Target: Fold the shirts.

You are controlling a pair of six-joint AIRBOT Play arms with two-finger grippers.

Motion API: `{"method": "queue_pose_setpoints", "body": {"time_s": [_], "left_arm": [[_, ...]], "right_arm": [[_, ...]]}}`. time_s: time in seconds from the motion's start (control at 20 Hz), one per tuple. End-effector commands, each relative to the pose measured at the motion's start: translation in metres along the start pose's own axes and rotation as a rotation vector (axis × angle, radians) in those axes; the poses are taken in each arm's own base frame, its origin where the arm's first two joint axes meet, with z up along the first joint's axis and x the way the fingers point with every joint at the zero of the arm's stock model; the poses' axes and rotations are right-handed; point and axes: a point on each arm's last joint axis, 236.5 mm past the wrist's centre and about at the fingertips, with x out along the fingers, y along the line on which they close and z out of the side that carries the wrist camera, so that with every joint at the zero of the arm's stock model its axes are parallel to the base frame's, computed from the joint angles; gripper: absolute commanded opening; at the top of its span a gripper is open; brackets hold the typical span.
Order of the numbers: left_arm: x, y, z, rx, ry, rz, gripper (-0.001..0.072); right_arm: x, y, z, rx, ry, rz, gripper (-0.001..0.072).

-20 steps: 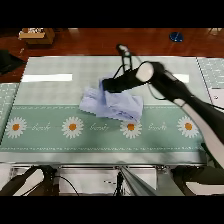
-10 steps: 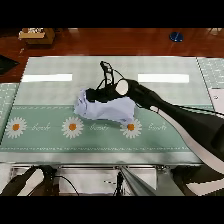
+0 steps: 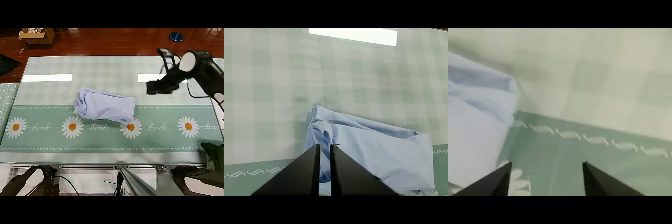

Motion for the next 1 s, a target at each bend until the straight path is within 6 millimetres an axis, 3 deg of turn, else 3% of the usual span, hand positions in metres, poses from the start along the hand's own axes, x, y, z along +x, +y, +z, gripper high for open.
{"method": "queue_pose_setpoints", "body": {"time_s": [0.0, 0.15, 0.3, 0.65, 0.7, 0.75, 0.8, 0.85, 0.95], "left_arm": [[0.001, 0.001, -0.001, -0.003, 0.005, -0.001, 0.0210], [0.001, 0.000, -0.001, -0.003, 0.007, -0.002, 0.0209], [0.001, 0.000, -0.003, -0.003, 0.015, -0.004, 0.0208], [0.006, 0.003, -0.005, -0.013, 0.029, -0.007, 0.0206], [0.006, 0.003, -0.006, -0.013, 0.033, -0.008, 0.0203], [0.006, 0.003, -0.007, -0.013, 0.040, -0.010, 0.0201], [0.006, 0.002, -0.009, -0.014, 0.046, -0.012, 0.0201], [0.006, 0.002, -0.009, -0.013, 0.047, -0.012, 0.0201], [0.008, 0.004, -0.009, -0.016, 0.050, -0.012, 0.0201]], "right_arm": [[0.030, -0.020, -0.051, 0.189, 0.136, 0.131, 0.0562], [0.059, 0.030, -0.029, 0.376, -0.012, 0.419, 0.0589], [0.069, 0.053, -0.014, 0.436, -0.084, 0.531, 0.0589], [0.133, 0.101, -0.050, 0.440, 0.059, 0.491, 0.0565], [0.137, 0.104, -0.050, 0.446, 0.059, 0.488, 0.0397], [0.135, 0.106, -0.047, 0.456, 0.053, 0.499, 0.0153], [0.126, 0.108, -0.042, 0.436, 0.044, 0.519, 0.0028], [0.109, 0.112, -0.033, 0.363, 0.012, 0.549, 0.0028], [0.055, 0.110, -0.009, 0.214, -0.082, 0.585, 0.0028]]}}
